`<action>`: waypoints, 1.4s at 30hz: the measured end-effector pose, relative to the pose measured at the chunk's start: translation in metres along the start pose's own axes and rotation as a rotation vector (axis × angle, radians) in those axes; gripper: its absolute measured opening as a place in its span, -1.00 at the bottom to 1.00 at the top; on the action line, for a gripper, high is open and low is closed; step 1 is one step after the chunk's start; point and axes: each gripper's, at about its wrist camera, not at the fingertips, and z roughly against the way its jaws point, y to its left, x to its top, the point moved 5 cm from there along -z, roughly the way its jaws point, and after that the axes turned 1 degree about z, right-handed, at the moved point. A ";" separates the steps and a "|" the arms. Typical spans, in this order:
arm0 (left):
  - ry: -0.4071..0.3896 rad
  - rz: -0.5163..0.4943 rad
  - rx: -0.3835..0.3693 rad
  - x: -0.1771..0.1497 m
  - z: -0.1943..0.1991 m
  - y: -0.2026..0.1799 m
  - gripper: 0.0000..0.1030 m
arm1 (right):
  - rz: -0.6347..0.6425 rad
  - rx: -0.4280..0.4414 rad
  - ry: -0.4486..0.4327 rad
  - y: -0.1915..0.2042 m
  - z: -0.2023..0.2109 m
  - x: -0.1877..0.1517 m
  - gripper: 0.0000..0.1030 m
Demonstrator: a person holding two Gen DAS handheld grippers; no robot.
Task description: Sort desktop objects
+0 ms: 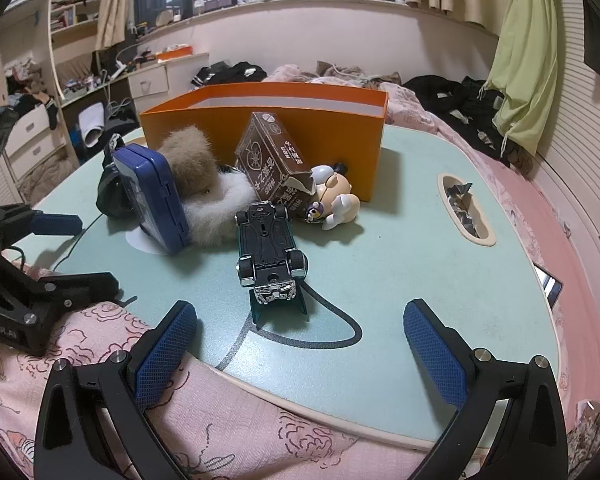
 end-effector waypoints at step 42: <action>-0.010 -0.025 -0.014 -0.004 -0.002 0.005 0.99 | 0.011 -0.005 0.005 -0.006 0.009 0.004 1.00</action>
